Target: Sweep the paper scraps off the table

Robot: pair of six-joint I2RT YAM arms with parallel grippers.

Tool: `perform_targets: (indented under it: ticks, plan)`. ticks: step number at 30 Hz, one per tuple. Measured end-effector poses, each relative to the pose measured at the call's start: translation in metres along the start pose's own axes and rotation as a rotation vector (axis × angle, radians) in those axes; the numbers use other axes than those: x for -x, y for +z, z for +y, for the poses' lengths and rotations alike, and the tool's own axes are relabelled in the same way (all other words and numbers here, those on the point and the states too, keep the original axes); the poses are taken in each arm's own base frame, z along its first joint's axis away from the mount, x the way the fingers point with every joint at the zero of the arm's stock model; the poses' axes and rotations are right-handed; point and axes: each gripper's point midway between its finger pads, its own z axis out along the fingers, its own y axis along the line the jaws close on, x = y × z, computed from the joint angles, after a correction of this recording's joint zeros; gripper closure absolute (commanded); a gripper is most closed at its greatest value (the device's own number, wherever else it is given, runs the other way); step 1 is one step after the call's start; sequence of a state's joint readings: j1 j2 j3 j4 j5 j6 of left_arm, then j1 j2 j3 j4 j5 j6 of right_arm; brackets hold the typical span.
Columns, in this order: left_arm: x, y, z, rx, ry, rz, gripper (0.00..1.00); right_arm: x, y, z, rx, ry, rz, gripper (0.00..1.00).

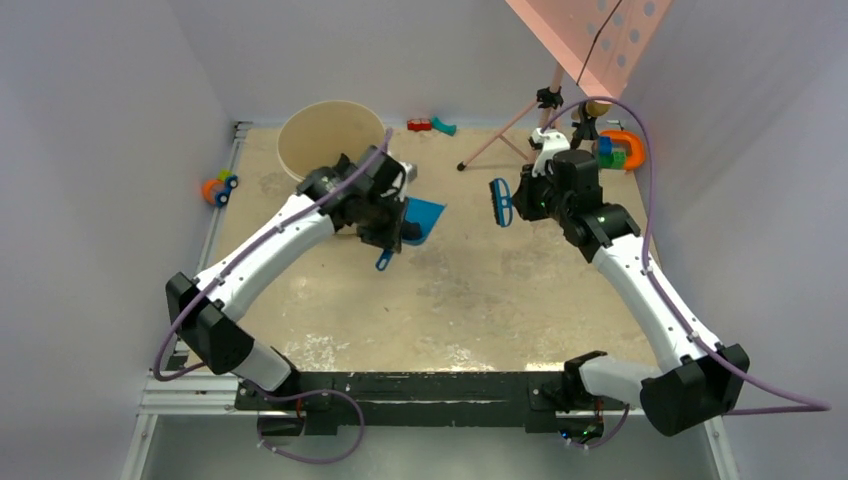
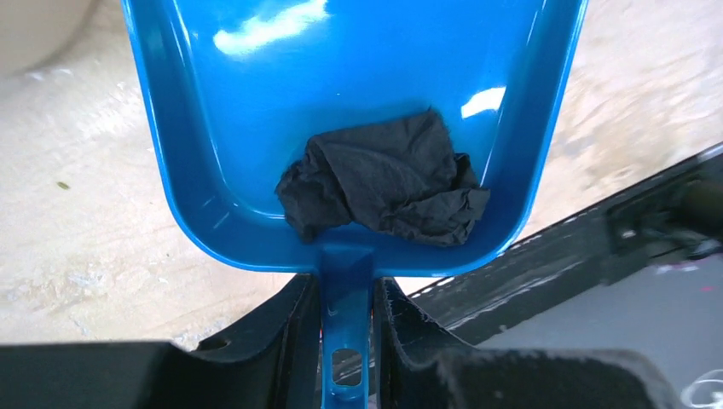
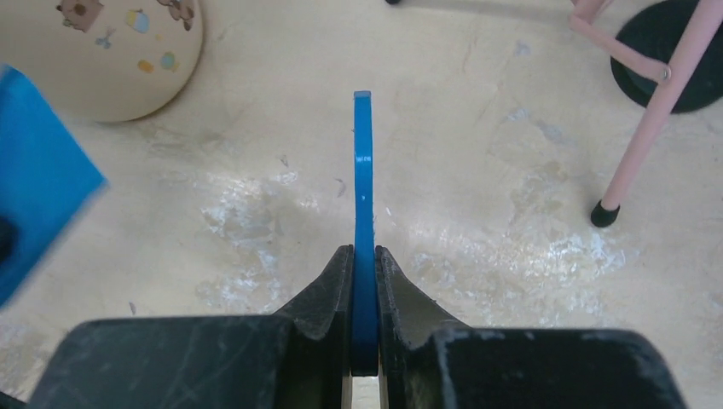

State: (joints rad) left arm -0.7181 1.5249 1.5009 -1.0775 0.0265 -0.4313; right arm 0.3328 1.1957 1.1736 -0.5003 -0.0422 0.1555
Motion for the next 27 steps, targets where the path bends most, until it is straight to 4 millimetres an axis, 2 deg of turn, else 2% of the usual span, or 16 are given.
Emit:
perform_targets:
  ticks: [4, 8, 10, 11, 13, 16, 20, 23, 25, 27]
  plan:
    - [0.045, -0.052, 0.004, -0.070, -0.053, -0.101, 1.00, -0.017, -0.001, -0.007, -0.033, 0.023, 0.021, 1.00]
    - [0.087, -0.105, 0.001, -0.226, -0.113, -0.214, 1.00, -0.022, 0.000, -0.007, -0.035, 0.040, 0.027, 1.00]
    - [0.104, -0.122, 0.000, -0.321, -0.149, -0.245, 1.00, -0.023, 0.000, -0.007, -0.035, 0.049, 0.024, 1.00]
    - [0.111, -0.125, 0.012, -0.331, -0.188, -0.259, 1.00, -0.023, 0.000, -0.007, -0.034, 0.052, 0.023, 1.00]
    - [0.124, -0.130, 0.025, -0.426, -0.289, -0.265, 1.00, -0.024, -0.001, -0.007, -0.033, 0.059, 0.017, 1.00]
    - [0.141, -0.123, 0.044, -0.574, -0.457, -0.271, 1.00, -0.023, -0.005, -0.006, -0.032, 0.067, 0.008, 1.00]
    - [0.159, -0.088, 0.072, -0.791, -0.740, -0.263, 0.99, -0.018, -0.010, -0.005, -0.027, 0.072, -0.017, 1.00]
    - [0.172, -0.072, 0.089, -0.920, -0.910, -0.283, 0.97, -0.015, -0.013, -0.004, -0.024, 0.073, -0.030, 1.00]
    - [0.181, -0.077, 0.096, -0.995, -0.975, -0.308, 0.96, -0.014, -0.015, -0.004, -0.023, 0.073, -0.038, 1.00]
    - [0.191, -0.092, 0.097, -1.047, -0.974, -0.345, 0.94, -0.013, -0.016, -0.004, -0.022, 0.073, -0.042, 1.00]
